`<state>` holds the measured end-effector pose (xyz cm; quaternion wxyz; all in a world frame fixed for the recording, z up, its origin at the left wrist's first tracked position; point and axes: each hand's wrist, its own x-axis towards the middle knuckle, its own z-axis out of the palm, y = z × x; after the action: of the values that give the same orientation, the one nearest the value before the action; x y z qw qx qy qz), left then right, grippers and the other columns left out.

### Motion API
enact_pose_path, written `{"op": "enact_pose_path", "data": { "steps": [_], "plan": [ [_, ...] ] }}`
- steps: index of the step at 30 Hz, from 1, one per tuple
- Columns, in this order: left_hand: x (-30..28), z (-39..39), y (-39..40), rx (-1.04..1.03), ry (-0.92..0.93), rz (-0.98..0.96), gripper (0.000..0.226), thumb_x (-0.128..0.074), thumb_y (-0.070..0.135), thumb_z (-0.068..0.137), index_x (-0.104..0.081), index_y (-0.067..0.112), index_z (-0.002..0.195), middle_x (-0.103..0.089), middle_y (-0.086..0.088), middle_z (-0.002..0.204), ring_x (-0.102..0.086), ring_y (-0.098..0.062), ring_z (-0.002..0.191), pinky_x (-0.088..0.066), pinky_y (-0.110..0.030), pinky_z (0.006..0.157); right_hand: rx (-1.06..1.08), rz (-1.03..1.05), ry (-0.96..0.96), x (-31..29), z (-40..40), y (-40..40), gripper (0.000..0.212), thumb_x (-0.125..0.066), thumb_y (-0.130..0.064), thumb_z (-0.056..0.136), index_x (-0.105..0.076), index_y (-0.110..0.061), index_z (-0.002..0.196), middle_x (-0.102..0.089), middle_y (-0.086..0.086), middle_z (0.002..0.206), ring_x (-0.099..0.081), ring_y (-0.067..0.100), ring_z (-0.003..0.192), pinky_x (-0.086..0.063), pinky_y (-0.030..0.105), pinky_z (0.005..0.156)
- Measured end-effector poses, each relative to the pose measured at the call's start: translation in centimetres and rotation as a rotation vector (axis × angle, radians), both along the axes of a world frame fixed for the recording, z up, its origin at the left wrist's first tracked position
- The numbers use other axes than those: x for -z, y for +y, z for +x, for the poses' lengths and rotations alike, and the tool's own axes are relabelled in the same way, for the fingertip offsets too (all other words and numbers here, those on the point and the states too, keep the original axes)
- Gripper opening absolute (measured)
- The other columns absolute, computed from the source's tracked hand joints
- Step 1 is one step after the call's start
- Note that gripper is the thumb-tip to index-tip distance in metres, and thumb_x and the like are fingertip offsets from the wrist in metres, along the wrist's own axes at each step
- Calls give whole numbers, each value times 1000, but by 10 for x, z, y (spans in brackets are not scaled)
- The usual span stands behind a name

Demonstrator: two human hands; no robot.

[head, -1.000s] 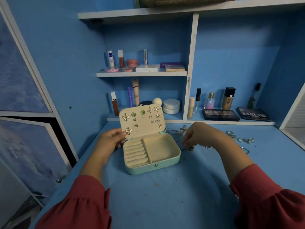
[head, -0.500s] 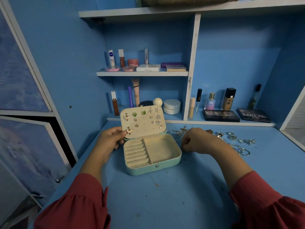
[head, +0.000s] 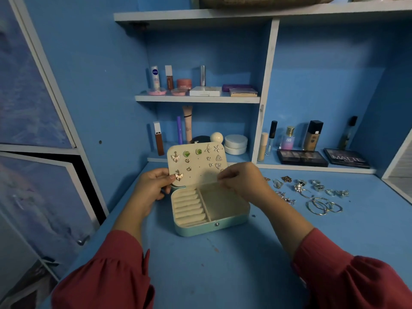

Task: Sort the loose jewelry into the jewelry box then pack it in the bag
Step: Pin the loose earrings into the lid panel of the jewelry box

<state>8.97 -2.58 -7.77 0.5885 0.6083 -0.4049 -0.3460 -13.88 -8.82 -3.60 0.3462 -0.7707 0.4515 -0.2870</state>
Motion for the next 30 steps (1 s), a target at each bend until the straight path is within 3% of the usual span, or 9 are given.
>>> {"op": "enact_pose_path", "data": {
  "steps": [5, 9, 14, 18, 22, 30],
  "plan": [
    [-1, -1, 2, 19, 4, -8, 12, -61, 3, 88, -70, 11, 88, -64, -3, 70, -44, -8, 48, -25, -16, 41, -70, 4, -23, 5, 45, 8, 15, -66, -4, 85, -74, -11, 94, -70, 3, 89, -62, 14, 84, -50, 27, 80],
    [-2, -1, 3, 33, 12, -12, 12, -61, 3, 88, -69, 11, 88, -64, 0, 69, -44, -8, 48, -25, -17, 41, -23, 12, -88, 14, 65, 5, 19, -70, -9, 83, -56, -19, 91, -64, 1, 82, -59, 16, 79, -44, 25, 69],
    [-2, 0, 4, 35, 12, -14, 12, -60, 2, 88, -69, 10, 92, -65, -4, 75, -45, -7, 48, -26, -15, 40, 39, 7, -122, 21, 71, 1, 29, -66, -7, 84, -42, -22, 92, -69, 7, 87, -63, 19, 81, -50, 32, 70],
    [-2, -1, 5, 42, 10, -23, 14, -60, 2, 88, -69, 12, 89, -66, -1, 71, -44, -7, 48, -26, -15, 40, 28, -42, -131, 24, 71, 0, 28, -63, -5, 86, -41, -22, 93, -70, 5, 87, -64, 15, 80, -48, 25, 64],
    [-3, -1, 5, 39, 8, -19, 15, -60, 2, 88, -70, 13, 89, -65, -2, 72, -44, -7, 48, -26, -15, 40, 42, -85, -111, 25, 74, 1, 28, -63, -6, 85, -41, -22, 93, -70, 5, 86, -64, 18, 82, -53, 35, 72],
    [-8, -5, 7, 6, -11, -4, 16, -60, 0, 88, -70, 13, 89, -61, -4, 73, -36, -4, 46, -23, -17, 40, 66, -166, -49, 19, 75, 9, 18, -58, -10, 86, -47, -18, 98, -63, 3, 89, -56, 19, 80, -41, 27, 64]
  ]
}}
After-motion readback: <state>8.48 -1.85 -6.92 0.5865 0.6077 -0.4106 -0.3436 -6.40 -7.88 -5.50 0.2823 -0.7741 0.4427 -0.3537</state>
